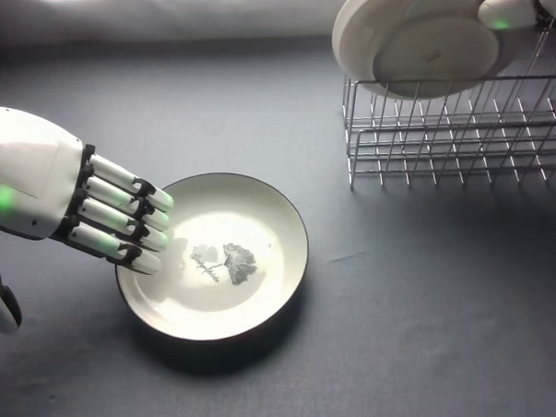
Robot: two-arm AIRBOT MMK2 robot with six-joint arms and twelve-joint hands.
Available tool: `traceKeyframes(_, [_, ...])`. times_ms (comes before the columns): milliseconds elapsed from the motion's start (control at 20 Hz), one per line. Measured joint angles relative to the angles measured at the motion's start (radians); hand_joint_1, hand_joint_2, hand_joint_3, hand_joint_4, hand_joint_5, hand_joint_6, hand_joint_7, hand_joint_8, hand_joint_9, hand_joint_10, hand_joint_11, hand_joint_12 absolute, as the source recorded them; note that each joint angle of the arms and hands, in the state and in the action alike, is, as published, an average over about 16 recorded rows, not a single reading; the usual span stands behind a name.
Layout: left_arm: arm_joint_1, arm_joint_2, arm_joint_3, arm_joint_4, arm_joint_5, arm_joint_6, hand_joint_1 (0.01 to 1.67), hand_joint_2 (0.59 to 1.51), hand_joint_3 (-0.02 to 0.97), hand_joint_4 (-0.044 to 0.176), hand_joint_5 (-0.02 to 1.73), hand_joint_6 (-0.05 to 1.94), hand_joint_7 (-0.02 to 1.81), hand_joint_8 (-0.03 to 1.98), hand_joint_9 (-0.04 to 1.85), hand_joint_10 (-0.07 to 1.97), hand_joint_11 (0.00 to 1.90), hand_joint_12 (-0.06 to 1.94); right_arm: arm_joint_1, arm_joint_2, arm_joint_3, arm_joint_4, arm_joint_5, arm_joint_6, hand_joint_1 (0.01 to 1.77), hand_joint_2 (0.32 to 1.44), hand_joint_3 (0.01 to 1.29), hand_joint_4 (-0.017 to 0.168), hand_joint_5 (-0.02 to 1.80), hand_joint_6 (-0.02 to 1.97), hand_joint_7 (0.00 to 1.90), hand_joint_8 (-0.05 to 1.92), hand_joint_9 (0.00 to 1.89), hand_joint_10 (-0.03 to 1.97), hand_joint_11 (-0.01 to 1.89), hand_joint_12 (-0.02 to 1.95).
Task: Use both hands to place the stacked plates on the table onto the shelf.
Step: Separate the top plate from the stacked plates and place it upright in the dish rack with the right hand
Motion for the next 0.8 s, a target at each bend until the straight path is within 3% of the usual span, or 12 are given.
traceKeyframes(450, [0.017, -0.001, 0.015, 0.001, 0.017, -0.007, 0.02, 1.105, 0.007, 0.002, 0.02, 0.02, 0.01, 0.01, 0.02, 0.0, 0.01, 0.0, -0.063, 0.004, 0.038, -0.04, 0.036, 0.0, 1.17, 1.07, 0.01, -0.005, 0.63, 0.38, 0.72, 0.31, 0.65, 0.39, 0.34, 1.14])
traceKeyframes(800, [0.024, -0.002, 0.023, -0.003, 0.025, -0.01, 0.02, 1.105, 0.007, 0.001, 0.02, 0.01, 0.02, 0.01, 0.02, 0.0, 0.02, -0.01, -0.07, 0.007, 0.04, -0.099, 0.065, 0.0, 0.94, 1.07, 0.01, -0.004, 0.28, 0.02, 0.33, 0.01, 0.3, 0.03, 0.05, 0.87])
